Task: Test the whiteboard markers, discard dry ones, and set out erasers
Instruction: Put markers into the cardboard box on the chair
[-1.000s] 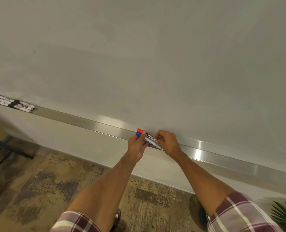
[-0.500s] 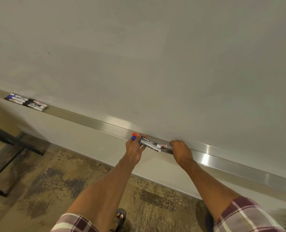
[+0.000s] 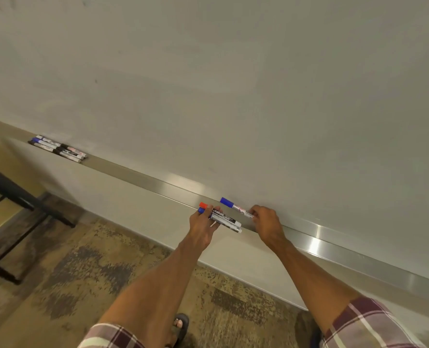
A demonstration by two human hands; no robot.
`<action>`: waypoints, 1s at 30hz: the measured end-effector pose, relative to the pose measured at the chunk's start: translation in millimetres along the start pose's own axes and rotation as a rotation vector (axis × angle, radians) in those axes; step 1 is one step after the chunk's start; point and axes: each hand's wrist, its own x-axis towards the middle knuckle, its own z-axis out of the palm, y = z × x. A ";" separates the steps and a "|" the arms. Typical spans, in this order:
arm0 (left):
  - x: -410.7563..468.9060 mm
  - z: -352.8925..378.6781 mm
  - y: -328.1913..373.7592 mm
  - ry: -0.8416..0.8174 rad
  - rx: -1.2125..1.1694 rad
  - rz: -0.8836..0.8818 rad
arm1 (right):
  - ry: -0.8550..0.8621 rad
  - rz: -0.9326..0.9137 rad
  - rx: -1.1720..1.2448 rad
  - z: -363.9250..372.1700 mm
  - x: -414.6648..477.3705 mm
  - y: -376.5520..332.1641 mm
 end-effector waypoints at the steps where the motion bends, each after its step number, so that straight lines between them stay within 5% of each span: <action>1: -3.4 -0.7 2.1 0.002 0.001 0.004 | -0.006 -0.021 0.039 0.4 1.2 -5.3; 17: -36.3 -88.2 88.9 0.068 -0.108 0.198 | -0.211 -0.320 0.123 47.1 0.5 -154.7; 30: -50.0 -248.9 204.8 0.290 -0.165 0.278 | -0.281 -0.486 0.105 141.7 -10.6 -338.1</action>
